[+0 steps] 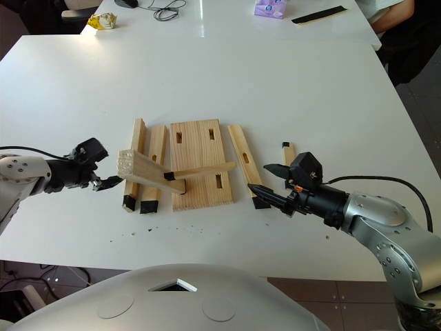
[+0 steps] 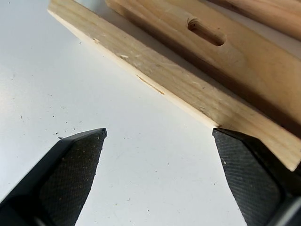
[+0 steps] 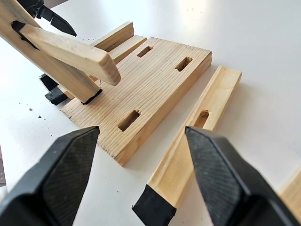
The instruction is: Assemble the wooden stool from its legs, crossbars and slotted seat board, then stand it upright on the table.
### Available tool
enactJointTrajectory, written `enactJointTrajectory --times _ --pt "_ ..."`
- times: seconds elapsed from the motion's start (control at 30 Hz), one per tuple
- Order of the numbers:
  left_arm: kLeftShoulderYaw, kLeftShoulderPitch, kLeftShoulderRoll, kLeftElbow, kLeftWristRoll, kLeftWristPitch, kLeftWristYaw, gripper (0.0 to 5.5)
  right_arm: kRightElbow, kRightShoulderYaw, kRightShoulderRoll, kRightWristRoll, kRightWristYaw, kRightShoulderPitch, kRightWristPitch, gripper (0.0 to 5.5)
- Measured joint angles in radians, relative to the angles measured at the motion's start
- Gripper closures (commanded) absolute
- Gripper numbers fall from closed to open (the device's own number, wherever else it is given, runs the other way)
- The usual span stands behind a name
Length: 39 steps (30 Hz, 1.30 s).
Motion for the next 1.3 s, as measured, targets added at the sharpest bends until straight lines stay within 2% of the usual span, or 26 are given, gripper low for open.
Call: enactJointTrajectory --times 0.27,0.43,0.5,0.77,0.97,1.3 --pt "0.103 -0.037 0.015 -0.002 -0.148 0.252 -0.048 1.30 -0.009 -0.002 0.008 0.000 -0.017 0.024 -0.007 2.14" --pt "0.171 -0.186 -0.070 -0.002 -0.294 0.573 -0.042 1.30 -0.015 0.004 0.025 -0.002 -0.034 0.030 -0.017 2.14" --pt "0.188 -0.210 -0.091 -0.001 -0.342 0.629 -0.031 1.30 -0.016 0.007 0.025 -0.003 -0.035 0.033 -0.019 2.14" --pt "0.184 -0.160 -0.095 -0.048 -0.414 0.644 0.121 1.30 -0.016 0.019 0.026 -0.004 -0.039 0.028 -0.023 2.14" --pt "0.168 -0.102 -0.144 -0.094 -0.452 0.644 0.224 1.30 -0.016 0.024 0.026 -0.004 -0.043 0.021 -0.023 2.14" --pt "0.158 -0.081 -0.208 -0.036 -0.501 0.644 0.365 1.30 -0.009 0.039 0.026 -0.004 -0.044 -0.005 -0.023 2.14"
